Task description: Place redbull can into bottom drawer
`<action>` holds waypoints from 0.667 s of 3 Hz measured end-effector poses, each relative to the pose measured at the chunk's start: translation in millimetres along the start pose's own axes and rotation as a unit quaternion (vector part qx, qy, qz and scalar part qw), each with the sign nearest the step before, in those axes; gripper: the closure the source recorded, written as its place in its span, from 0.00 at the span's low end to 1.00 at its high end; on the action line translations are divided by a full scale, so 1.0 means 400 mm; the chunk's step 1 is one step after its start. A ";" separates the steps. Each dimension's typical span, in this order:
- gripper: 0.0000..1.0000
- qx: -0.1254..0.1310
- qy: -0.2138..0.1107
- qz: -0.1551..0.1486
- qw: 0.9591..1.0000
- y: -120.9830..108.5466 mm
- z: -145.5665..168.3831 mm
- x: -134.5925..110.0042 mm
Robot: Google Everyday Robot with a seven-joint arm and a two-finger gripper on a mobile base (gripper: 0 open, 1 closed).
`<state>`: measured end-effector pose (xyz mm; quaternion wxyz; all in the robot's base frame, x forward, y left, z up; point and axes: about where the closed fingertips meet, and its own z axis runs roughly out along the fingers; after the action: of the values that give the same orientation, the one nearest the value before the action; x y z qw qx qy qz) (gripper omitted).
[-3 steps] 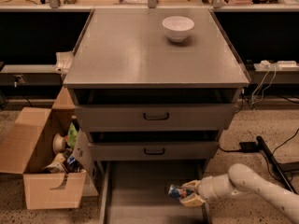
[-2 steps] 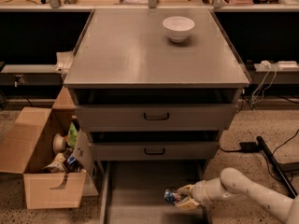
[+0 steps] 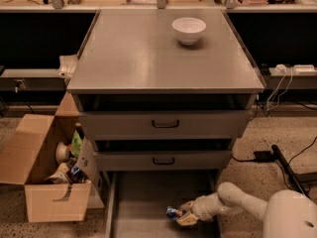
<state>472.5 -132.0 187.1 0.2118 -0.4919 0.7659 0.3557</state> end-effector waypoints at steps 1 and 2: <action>1.00 -0.009 0.016 0.021 1.000 -0.030 0.068 0.031; 0.78 -0.019 0.034 0.035 0.999 -0.059 0.118 0.061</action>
Offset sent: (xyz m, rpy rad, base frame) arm 0.0146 0.0143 -0.0800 -0.0906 0.1381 0.0051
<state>482.4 -117.4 131.9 0.1639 -0.4802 0.7826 0.3606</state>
